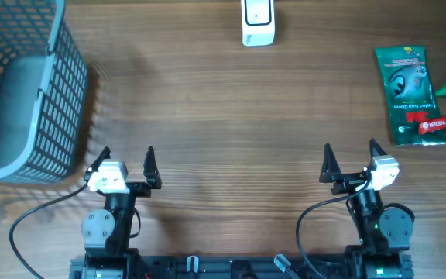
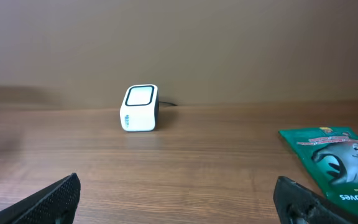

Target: Scan the item barcode

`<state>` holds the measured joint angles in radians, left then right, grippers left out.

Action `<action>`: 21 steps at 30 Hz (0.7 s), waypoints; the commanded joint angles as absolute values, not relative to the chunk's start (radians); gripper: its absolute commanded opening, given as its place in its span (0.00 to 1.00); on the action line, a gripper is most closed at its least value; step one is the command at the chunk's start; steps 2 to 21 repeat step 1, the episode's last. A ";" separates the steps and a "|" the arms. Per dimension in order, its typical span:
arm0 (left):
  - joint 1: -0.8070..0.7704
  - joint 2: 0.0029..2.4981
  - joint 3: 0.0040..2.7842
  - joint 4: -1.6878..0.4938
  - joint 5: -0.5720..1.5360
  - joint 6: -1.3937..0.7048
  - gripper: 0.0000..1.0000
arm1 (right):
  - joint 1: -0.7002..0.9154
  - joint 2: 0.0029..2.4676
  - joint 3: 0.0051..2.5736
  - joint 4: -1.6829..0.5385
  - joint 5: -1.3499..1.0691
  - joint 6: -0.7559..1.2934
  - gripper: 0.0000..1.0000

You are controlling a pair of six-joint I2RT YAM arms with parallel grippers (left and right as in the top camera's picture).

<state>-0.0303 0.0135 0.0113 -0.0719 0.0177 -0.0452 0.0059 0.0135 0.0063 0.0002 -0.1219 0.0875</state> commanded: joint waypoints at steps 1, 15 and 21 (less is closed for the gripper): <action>-0.024 0.003 0.006 -0.075 0.030 -0.030 1.00 | 0.010 0.005 0.005 0.006 -0.104 0.079 1.00; -0.024 0.003 0.006 -0.075 0.030 -0.030 1.00 | 0.010 0.005 0.005 0.006 -0.104 0.079 1.00; -0.024 0.003 0.006 -0.075 0.030 -0.030 1.00 | 0.010 0.005 0.005 0.006 -0.104 0.079 1.00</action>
